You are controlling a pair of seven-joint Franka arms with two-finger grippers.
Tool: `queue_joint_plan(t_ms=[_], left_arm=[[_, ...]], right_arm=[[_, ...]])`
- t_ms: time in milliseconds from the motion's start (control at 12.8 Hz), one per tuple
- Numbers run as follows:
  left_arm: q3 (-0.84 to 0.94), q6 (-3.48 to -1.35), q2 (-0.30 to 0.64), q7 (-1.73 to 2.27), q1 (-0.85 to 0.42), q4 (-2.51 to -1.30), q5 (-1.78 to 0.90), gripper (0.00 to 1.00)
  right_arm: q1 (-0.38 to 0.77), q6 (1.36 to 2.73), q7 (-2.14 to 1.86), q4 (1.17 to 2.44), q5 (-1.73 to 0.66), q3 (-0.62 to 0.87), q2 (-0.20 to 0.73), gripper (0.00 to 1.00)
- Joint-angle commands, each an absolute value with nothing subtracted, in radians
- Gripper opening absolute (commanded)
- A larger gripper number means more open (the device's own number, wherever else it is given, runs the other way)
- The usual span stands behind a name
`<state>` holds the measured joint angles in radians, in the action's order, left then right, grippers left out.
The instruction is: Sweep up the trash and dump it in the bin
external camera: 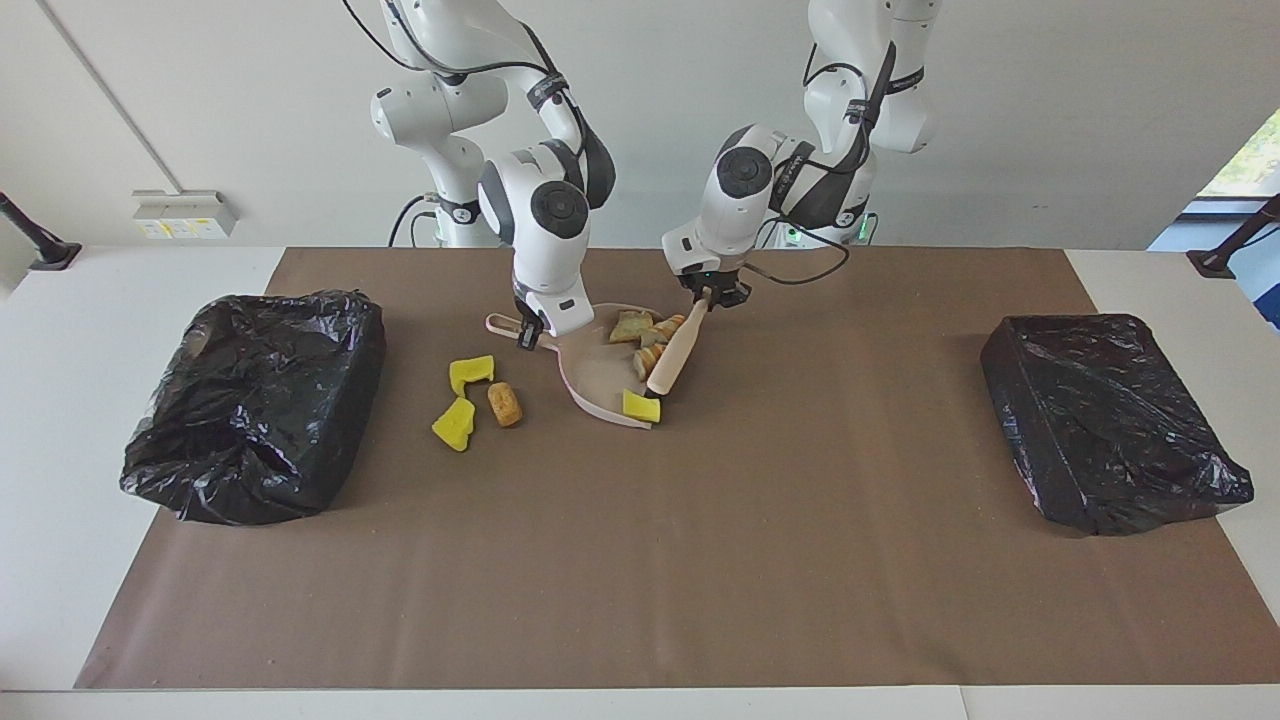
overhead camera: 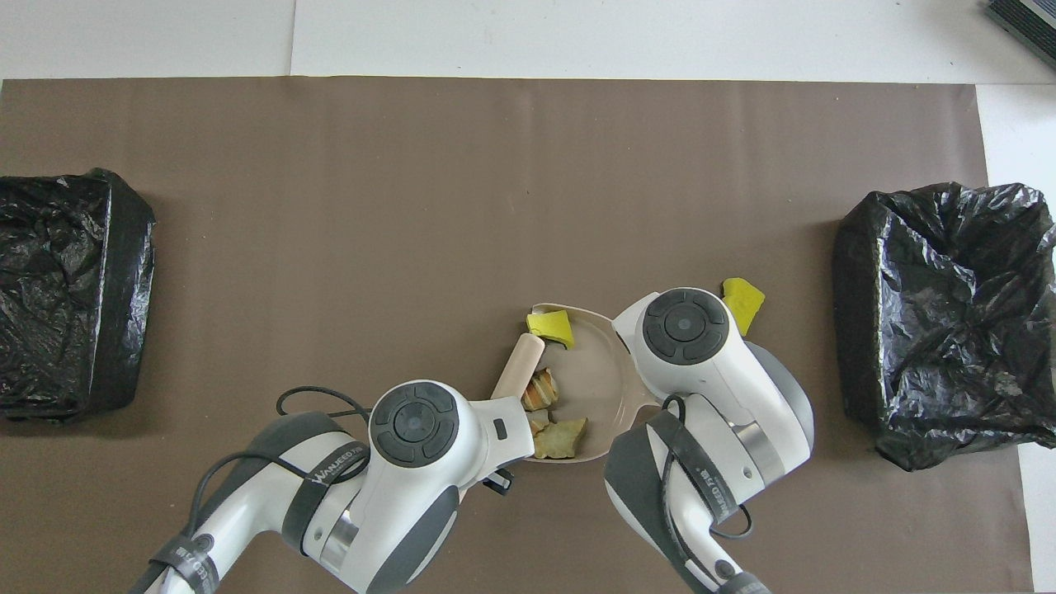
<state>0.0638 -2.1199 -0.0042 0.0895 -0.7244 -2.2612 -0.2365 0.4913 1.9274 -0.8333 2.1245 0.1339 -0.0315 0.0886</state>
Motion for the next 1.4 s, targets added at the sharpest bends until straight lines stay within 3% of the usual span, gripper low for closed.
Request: queue_joint_plan(t_ms=[0,779,1091,1325], left_arm=[[0.051,-2.125,-0.043,0.167,-0.807,-2.286,-0.282,0.00],[0.041,-2.082,-0.020,0.500,-0.787,-2.119,-0.282,0.00],[0.040,-2.117,-0.017,0.581,-0.778,-2.105,-0.282,0.00],[0.040,-2.117,-0.009,0.623,-0.691,-2.111,-0.267,0.00]], right_arm=[[0.482,1.937,-0.810,2.135,0.146,-0.026,0.069,0.00],[0.474,1.913,-0.834,2.089,0.147,-0.029,0.078,0.00],[0.362,1.872,-0.986,2.043,0.147,-0.029,0.060,0.00],[0.276,1.862,-1.107,2.011,0.147,-0.029,0.058,0.00]])
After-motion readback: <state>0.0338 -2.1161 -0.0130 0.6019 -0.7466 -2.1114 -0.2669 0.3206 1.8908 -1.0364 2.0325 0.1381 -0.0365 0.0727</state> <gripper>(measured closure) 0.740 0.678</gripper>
